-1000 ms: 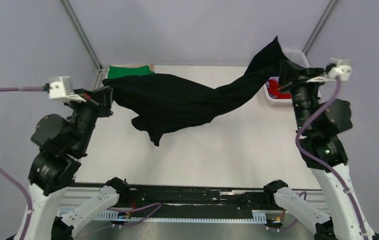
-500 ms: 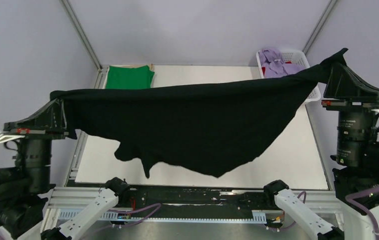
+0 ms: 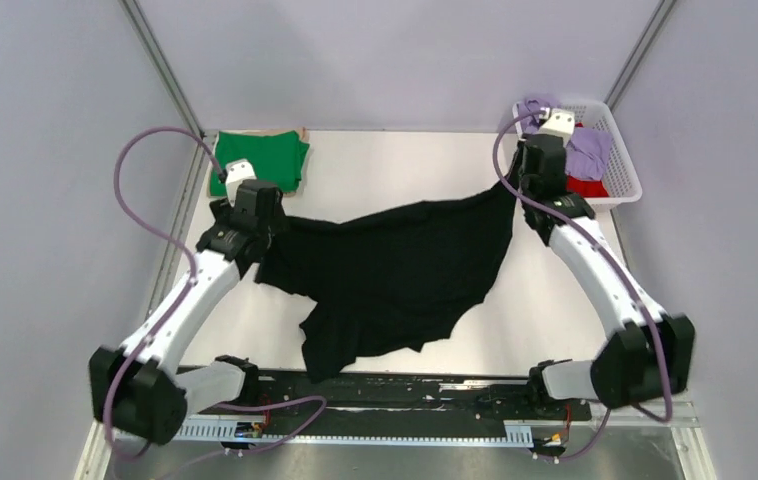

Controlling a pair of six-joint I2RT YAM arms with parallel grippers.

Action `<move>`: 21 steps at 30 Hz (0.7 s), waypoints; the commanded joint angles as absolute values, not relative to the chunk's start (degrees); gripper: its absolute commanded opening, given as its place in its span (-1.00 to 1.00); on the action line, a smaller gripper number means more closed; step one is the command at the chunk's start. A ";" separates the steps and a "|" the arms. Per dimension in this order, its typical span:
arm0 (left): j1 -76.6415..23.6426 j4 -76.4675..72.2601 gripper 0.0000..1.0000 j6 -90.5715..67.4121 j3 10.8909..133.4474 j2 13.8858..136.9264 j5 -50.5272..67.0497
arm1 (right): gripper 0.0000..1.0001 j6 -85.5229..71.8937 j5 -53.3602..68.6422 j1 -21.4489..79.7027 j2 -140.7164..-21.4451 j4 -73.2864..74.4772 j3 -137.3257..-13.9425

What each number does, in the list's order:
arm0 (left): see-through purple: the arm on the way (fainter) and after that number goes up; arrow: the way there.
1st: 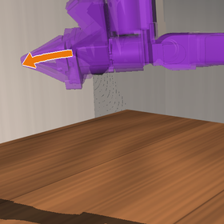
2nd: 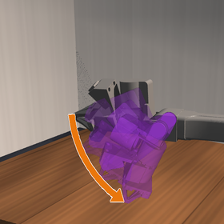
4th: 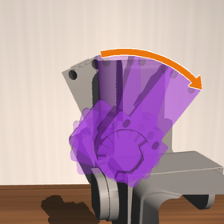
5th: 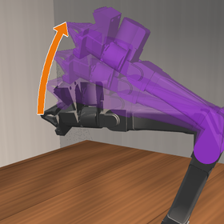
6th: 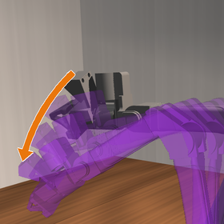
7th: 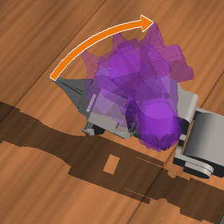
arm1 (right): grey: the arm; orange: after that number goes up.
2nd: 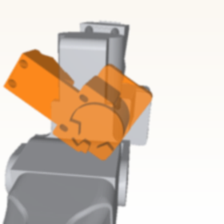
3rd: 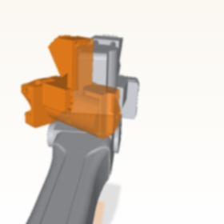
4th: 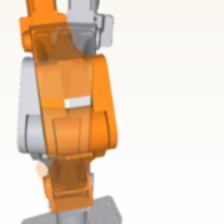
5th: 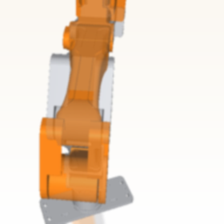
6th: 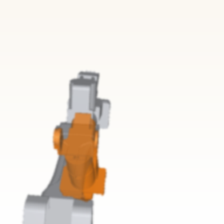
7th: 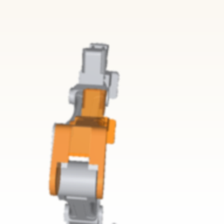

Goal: Fold and stack the t-shirts
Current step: Flatten out the tshirt

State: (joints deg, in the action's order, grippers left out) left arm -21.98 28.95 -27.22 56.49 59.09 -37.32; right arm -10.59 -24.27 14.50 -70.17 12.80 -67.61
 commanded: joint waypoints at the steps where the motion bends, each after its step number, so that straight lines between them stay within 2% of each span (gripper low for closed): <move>1: -9.90 29.37 0.94 -33.84 56.48 71.00 -24.86 | 0.11 -13.72 -22.32 11.10 -82.13 12.98 -70.66; 3: -7.01 31.69 0.99 -34.76 59.67 75.51 -21.98 | 0.73 -14.57 -22.22 11.12 -85.93 15.56 -74.66; 4: -6.50 31.87 0.99 -34.68 61.00 76.66 -21.36 | 0.96 -14.89 -21.09 11.22 -86.57 16.25 -75.94; 10: -6.34 24.92 1.00 -33.62 58.18 73.66 -9.68 | 1.00 -17.45 -14.55 13.71 -81.06 16.44 -71.50; 16: -6.96 13.32 1.00 -35.90 49.81 75.56 13.29 | 1.00 -28.25 -2.03 22.18 -72.25 15.83 -55.28; 21: -12.34 7.18 1.00 -37.20 46.45 83.61 16.81 | 1.00 -34.34 4.92 31.46 -71.91 14.85 -45.29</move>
State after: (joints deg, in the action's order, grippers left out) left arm -8.38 14.28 -35.51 47.64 77.78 8.36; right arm -26.28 -3.79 26.11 -70.39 15.11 -51.20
